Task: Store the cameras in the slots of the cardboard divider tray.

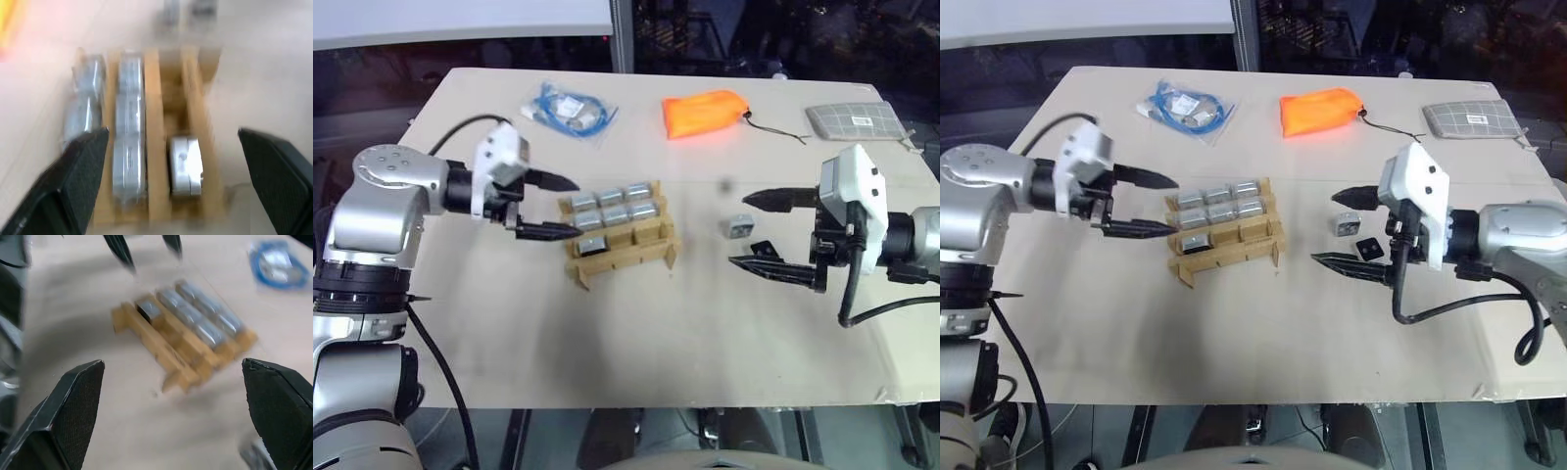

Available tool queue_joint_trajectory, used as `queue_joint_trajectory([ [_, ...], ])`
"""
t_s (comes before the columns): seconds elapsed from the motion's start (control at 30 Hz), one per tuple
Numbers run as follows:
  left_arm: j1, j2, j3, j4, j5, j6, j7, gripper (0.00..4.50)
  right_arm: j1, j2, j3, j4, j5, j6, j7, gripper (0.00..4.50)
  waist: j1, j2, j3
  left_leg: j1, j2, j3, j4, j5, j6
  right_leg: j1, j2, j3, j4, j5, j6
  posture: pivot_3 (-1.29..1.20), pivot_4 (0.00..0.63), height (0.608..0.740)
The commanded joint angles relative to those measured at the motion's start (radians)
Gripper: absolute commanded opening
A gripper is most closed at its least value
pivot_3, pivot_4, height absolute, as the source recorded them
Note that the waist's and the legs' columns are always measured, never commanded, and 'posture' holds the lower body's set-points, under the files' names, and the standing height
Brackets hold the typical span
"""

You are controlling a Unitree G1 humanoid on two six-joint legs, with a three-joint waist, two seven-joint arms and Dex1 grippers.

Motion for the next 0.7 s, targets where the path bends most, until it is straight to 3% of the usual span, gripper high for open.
queue_joint_trajectory([
  [0.03,0.093,-0.040,0.176,-0.147,-0.185,0.086,0.077,4.38,0.087,0.029,0.011,0.042,-0.164,-0.088,-0.075,4.50,0.000,0.000,0.000,0.000,0.000,0.000,0.000,0.000,0.000,0.000,-0.001,0.000,0.000,0.000,0.000,0.00,0.150,0.740],
  [0.17,0.250,-0.072,0.262,-0.266,-0.244,0.098,0.157,4.38,0.208,0.127,0.018,0.093,-0.279,-0.125,-0.189,4.50,-0.002,0.000,0.000,0.001,0.000,0.000,0.000,0.000,0.000,0.000,0.000,0.000,0.001,0.000,0.001,0.00,0.150,0.740],
  [0.37,0.390,-0.076,0.297,-0.379,-0.302,0.112,0.210,4.38,0.280,0.290,0.065,0.148,-0.446,-0.172,-0.353,4.50,-0.001,0.000,-0.001,0.003,-0.001,0.000,0.001,0.001,-0.002,0.002,0.001,0.000,0.002,0.000,0.001,0.00,0.150,0.740],
  [0.7,0.469,0.060,0.257,-0.405,-0.270,0.092,0.131,4.38,0.284,0.448,0.089,0.218,-0.516,-0.174,-0.405,4.50,-0.001,0.001,-0.001,0.004,-0.001,0.000,0.000,0.001,-0.002,0.002,0.002,0.000,0.002,0.000,0.000,0.00,0.150,0.740],
])
